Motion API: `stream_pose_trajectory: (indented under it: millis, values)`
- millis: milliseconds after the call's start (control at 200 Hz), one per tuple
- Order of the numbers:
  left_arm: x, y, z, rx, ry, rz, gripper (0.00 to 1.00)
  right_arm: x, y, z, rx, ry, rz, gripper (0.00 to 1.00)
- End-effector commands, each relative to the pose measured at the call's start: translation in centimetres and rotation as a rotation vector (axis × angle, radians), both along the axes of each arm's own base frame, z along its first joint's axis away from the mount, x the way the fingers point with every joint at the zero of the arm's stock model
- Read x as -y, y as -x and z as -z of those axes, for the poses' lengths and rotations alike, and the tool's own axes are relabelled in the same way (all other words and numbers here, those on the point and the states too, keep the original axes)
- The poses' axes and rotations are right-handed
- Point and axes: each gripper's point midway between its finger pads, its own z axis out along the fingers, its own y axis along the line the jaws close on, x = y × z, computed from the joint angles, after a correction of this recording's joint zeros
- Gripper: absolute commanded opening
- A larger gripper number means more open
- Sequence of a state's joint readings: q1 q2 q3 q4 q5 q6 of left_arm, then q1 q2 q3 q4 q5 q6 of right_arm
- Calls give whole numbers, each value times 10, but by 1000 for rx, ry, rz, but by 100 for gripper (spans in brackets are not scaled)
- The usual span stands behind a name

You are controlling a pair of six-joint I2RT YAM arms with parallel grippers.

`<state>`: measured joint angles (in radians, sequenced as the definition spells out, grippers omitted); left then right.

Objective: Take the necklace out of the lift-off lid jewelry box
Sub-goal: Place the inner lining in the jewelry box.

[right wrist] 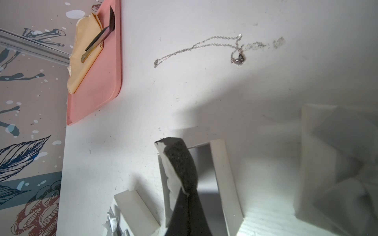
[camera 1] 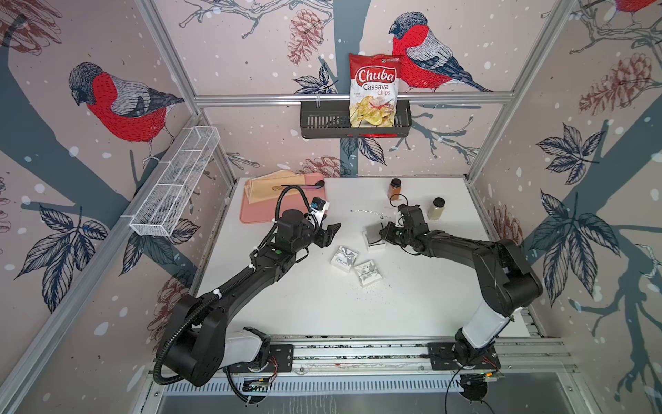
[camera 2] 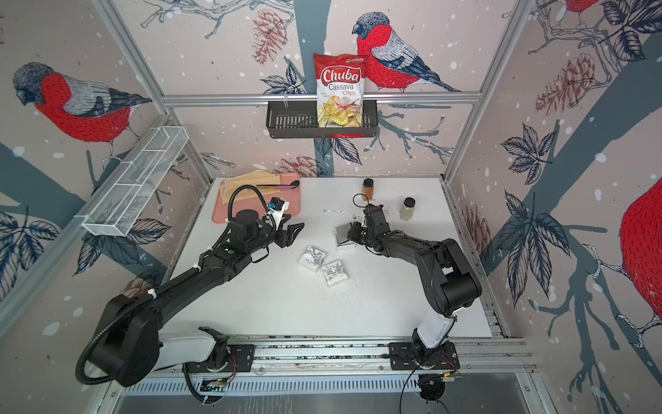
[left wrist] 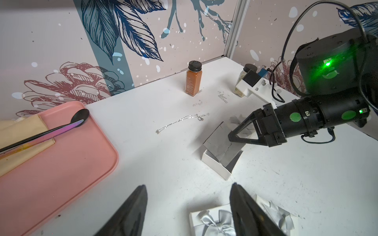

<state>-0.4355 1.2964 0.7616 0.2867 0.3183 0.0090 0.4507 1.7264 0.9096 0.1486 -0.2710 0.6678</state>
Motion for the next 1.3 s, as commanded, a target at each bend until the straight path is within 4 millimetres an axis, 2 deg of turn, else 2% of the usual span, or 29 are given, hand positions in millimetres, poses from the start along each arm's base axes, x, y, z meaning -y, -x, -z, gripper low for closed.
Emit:
stream_pose_trajectory:
  millis: [0, 285, 710, 1296]
  values:
    - [4, -4, -11, 43, 29, 13, 68, -2, 3, 0, 7, 17, -25, 0]
    - [14, -5, 8, -16, 43, 54, 65, -2, 7, -14, 42, 64, -84, 0]
    - [18, -9, 16, -32, 40, 62, 64, -4, 14, -19, 66, 92, -163, 0]
    - [29, -8, 28, -55, 7, 89, 62, -14, 20, 10, -22, 139, -235, 0]
